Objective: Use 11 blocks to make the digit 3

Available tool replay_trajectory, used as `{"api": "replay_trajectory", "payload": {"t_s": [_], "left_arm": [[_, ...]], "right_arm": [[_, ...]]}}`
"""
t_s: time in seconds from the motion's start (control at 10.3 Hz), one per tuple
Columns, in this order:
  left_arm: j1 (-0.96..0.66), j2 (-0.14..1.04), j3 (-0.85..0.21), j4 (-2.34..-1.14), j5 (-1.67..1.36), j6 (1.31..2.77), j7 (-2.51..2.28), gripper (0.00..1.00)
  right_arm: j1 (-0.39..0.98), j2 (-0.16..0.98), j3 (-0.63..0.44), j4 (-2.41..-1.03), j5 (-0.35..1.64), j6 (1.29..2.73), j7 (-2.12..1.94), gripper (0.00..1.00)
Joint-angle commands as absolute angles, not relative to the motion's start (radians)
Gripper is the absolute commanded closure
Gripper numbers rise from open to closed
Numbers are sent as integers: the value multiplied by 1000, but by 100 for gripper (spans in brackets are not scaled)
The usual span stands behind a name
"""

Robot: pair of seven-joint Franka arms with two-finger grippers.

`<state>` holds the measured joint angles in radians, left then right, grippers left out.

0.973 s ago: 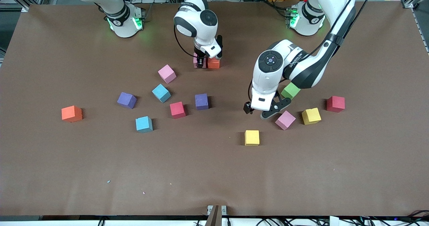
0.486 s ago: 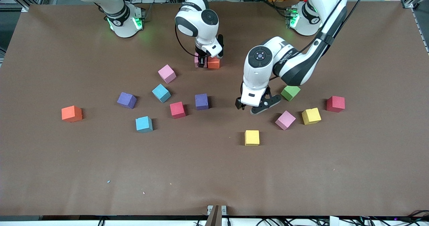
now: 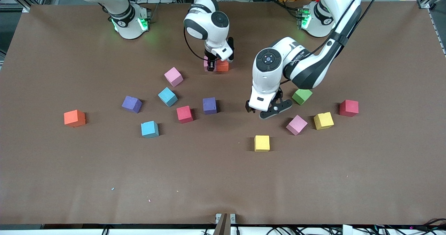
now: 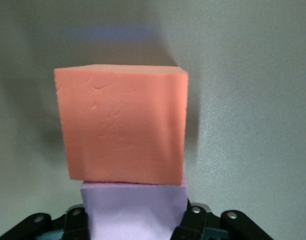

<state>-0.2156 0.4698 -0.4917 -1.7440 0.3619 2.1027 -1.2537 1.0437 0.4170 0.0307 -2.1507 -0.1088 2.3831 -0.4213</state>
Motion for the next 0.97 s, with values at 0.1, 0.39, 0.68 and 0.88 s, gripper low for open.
{"api": "replay_trajectory", "payload": {"t_s": [0.1, 0.39, 0.68, 0.88], "left_arm": [[-232, 482, -497, -1717, 379, 2074, -1227, 0], [-259, 485, -495, -1718, 382, 2051, -1223, 0], [-313, 540, -495, -1640, 377, 2034, -1181, 0], [-366, 638, -494, -1493, 380, 1913, -1181, 0]], "right_arm": [[1054, 439, 25, -2131, -132, 2370, -397, 0], [1054, 373, 25, -2129, -132, 2272, -396, 0], [1048, 278, 21, -2129, -132, 2160, -376, 0], [1032, 209, 17, -2131, -130, 2091, -295, 0]]}}
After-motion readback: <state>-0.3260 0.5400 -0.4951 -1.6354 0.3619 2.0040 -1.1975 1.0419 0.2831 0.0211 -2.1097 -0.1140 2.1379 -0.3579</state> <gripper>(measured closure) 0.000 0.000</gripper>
